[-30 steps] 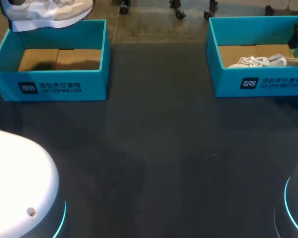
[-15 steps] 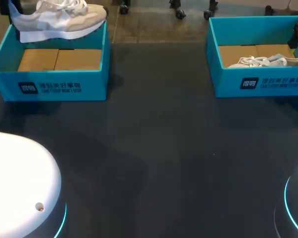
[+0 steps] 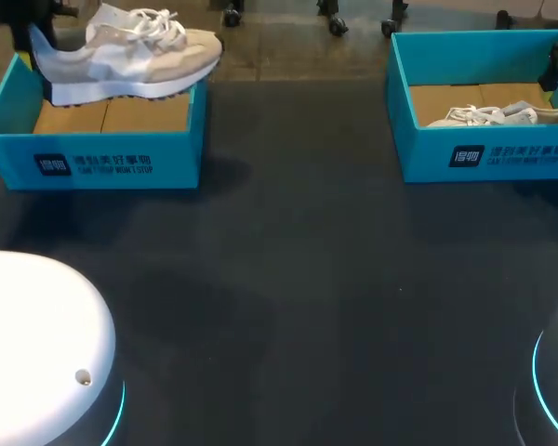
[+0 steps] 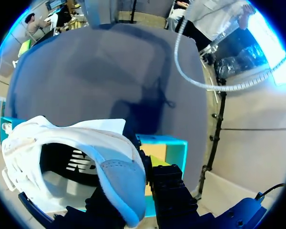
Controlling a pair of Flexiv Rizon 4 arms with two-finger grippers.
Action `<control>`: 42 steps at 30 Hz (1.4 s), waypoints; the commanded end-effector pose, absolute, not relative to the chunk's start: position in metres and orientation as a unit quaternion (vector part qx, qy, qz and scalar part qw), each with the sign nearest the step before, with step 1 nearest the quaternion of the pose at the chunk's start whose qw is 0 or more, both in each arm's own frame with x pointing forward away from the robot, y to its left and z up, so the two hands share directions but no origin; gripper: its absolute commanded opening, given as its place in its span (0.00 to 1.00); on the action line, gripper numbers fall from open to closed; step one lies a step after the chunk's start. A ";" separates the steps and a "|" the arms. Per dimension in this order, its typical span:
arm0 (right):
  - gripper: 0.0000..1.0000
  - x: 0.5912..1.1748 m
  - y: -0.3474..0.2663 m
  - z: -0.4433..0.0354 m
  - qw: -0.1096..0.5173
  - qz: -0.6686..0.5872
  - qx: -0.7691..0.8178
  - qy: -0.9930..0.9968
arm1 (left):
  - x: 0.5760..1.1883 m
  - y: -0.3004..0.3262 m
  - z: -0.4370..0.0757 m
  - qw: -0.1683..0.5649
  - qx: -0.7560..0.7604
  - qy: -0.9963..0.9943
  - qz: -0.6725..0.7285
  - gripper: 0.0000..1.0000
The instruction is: Take the shoe out of the shoebox, open the shoe tongue, remove and reinsert the insole, then place the shoe into the shoebox
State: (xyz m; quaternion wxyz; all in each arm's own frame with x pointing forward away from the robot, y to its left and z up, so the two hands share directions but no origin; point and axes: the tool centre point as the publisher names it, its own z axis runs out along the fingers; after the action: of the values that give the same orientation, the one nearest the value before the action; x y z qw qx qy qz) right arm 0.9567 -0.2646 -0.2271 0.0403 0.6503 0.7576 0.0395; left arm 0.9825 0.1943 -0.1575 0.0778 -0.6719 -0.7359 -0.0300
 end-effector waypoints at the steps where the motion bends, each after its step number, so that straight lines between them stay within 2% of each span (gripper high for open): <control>1: 1.00 0.956 -0.265 -0.227 0.040 0.040 0.650 0.758 | 0.950 0.182 -0.150 0.020 -0.672 -0.733 -0.098 0.00; 42: 1.00 0.956 -0.265 -0.227 0.040 0.040 0.650 0.758 | 0.809 0.045 -0.178 0.052 -0.728 -0.677 -0.093 0.00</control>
State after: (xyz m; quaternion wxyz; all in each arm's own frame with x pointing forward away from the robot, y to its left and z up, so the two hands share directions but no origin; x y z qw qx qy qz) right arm 0.9567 -0.2646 -0.2271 0.0403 0.6503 0.7576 0.0395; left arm 0.8177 0.0519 -0.1777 0.0626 -0.7287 -0.6777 -0.0760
